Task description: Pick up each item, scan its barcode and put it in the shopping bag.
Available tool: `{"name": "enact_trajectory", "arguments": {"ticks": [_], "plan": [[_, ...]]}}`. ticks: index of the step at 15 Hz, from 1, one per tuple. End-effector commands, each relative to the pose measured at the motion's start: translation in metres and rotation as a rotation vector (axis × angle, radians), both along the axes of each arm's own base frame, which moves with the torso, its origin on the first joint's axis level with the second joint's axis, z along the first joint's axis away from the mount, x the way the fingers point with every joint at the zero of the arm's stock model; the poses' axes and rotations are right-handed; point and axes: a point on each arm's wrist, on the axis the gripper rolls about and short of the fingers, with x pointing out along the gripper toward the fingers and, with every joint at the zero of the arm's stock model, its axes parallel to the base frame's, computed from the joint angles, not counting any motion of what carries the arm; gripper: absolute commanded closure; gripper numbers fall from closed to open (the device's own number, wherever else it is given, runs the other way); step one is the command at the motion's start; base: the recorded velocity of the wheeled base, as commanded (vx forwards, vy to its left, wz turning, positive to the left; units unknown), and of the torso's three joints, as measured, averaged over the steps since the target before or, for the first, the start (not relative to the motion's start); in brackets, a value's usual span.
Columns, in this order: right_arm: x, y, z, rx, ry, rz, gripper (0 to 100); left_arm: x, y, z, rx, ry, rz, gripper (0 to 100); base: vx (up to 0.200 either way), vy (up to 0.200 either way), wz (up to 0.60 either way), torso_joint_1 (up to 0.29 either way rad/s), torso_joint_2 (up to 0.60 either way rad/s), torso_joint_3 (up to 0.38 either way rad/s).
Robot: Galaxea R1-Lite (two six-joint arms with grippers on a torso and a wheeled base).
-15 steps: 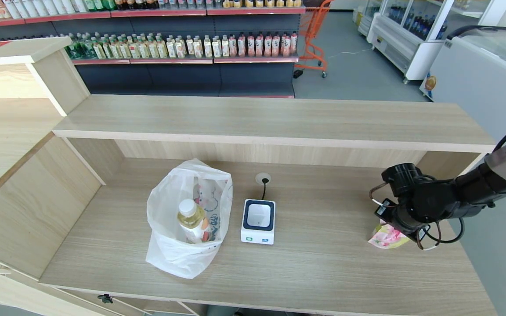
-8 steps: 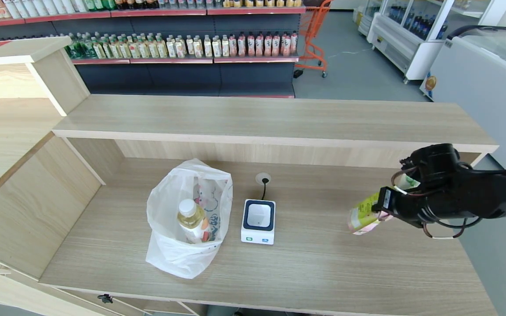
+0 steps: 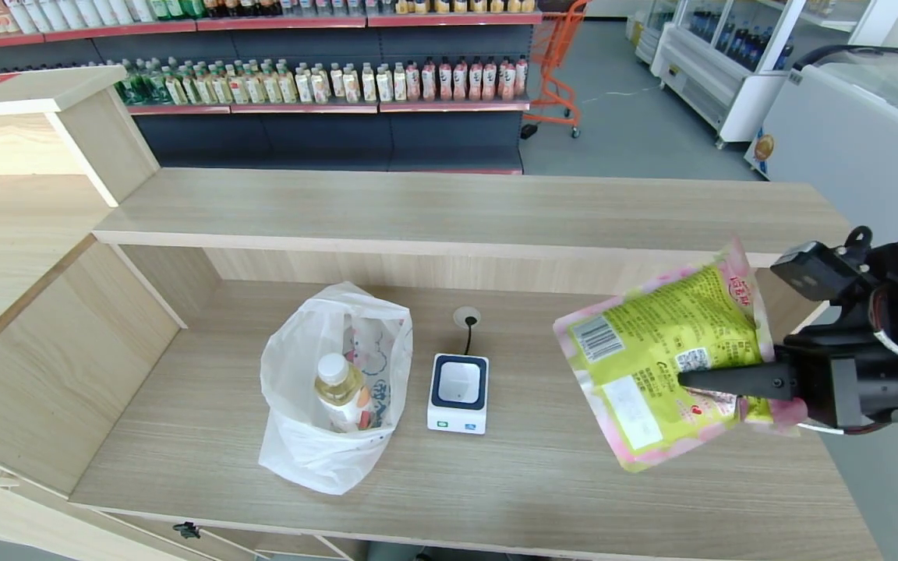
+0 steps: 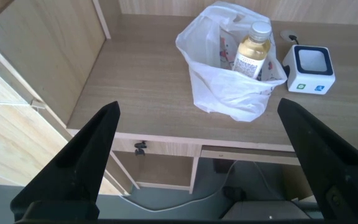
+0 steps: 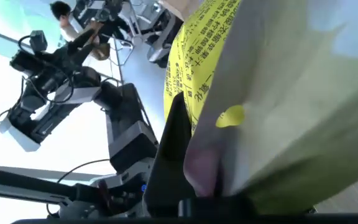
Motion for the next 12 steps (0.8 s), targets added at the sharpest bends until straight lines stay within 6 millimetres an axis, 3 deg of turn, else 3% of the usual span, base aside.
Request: {"name": "enact_trajectory", "arguments": {"ticks": [1, 5, 9, 12], "plan": [[-0.031, 0.012, 0.013, 0.012, -0.070, 0.076, 100, 0.000, 0.000, 0.000, -0.001, 0.000, 0.000, 0, 0.000, 0.000, 0.00, 0.000, 0.00, 0.000], [-0.058, 0.027, 0.002, 0.003, -0.096, 0.176, 100, 0.000, 0.000, 0.000, -0.001, 0.000, 0.000, 0, 0.000, 0.000, 0.00, 0.000, 0.00, 0.000], [-0.060, 0.032, -0.033, -0.108, -0.587, 0.323, 100, 0.000, 0.000, 0.000, 0.001, 0.000, 0.000, 0, 0.000, 0.000, 0.00, 0.000, 0.00, 0.000], [-0.059, 0.030, -0.045, -0.120, -0.828, 0.386, 100, 0.000, 0.000, 0.000, 0.001, 0.000, 0.000, 0, 0.000, 0.000, 0.00, 0.000, 0.00, 0.000]]}}
